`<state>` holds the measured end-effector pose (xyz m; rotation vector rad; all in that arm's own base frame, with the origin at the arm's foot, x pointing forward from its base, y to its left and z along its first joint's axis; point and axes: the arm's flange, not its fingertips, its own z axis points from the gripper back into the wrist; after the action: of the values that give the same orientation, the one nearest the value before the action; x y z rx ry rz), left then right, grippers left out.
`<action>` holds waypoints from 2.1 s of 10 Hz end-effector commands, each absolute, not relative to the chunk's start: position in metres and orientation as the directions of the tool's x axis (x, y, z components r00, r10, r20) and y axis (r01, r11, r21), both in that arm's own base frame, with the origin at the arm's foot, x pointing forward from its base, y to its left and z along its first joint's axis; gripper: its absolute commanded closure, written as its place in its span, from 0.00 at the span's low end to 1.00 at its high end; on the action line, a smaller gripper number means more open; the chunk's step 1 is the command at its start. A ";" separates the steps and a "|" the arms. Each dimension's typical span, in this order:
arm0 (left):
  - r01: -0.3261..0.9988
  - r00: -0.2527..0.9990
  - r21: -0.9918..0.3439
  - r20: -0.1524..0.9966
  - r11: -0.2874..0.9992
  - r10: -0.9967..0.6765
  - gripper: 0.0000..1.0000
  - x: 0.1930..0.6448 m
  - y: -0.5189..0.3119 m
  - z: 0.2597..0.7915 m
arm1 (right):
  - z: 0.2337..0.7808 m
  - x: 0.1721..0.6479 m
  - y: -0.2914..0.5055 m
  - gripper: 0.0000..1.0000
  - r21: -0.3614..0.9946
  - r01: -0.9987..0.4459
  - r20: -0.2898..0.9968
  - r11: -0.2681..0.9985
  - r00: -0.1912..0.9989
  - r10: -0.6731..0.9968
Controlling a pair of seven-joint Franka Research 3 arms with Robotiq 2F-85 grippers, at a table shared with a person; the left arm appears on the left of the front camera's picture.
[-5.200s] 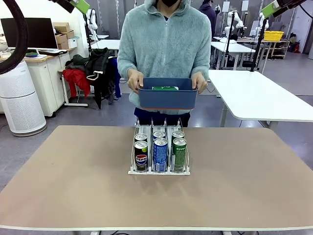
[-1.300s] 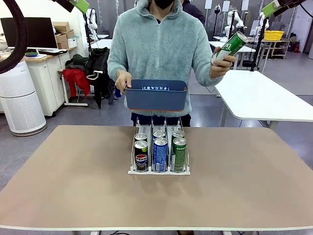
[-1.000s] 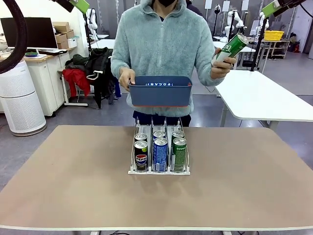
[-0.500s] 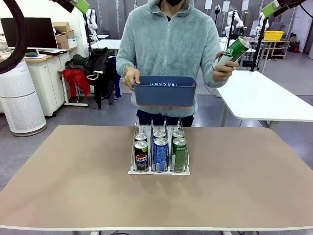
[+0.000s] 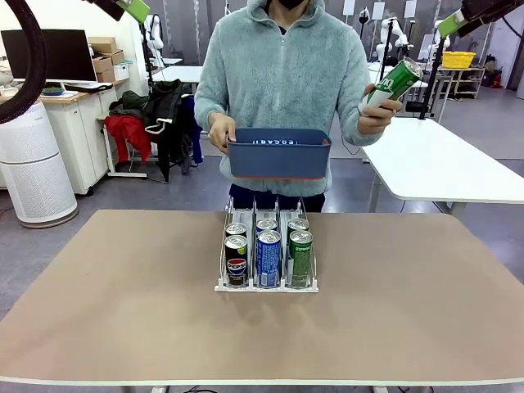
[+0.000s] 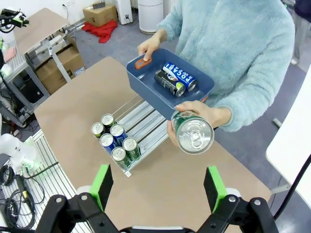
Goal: Fill the beverage cans into the dispenser.
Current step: Pick up the Sprite handed by the human.
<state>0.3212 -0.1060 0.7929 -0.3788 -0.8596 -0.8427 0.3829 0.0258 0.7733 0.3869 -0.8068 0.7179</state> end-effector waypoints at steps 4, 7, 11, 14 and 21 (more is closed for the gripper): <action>0.779 0.367 0.029 0.788 0.626 -0.494 0.00 0.321 -0.106 0.792 | 0.753 0.429 0.013 0.00 0.159 -0.685 0.717 0.711 0.575 0.394; 0.779 0.367 0.029 0.788 0.626 -0.494 0.00 0.321 -0.106 0.792 | 0.738 0.448 0.014 0.00 0.192 -0.678 0.686 0.709 0.610 0.397; 0.779 0.367 0.029 0.788 0.626 -0.494 0.00 0.321 -0.106 0.792 | 0.719 0.471 0.023 0.00 0.200 -0.690 0.668 0.696 0.616 0.419; 0.779 0.367 0.029 0.788 0.626 -0.494 0.00 0.321 -0.106 0.792 | 0.711 0.487 0.034 0.00 0.204 -0.699 0.655 0.686 0.618 0.435; 0.779 0.367 0.029 0.788 0.626 -0.494 0.00 0.321 -0.106 0.792 | 0.704 0.505 0.050 0.00 0.227 -0.701 0.637 0.676 0.632 0.441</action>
<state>0.3211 -0.1061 0.7932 -0.3787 -0.8601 -0.8431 0.5051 0.0540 0.6978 0.4648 -0.5935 0.6789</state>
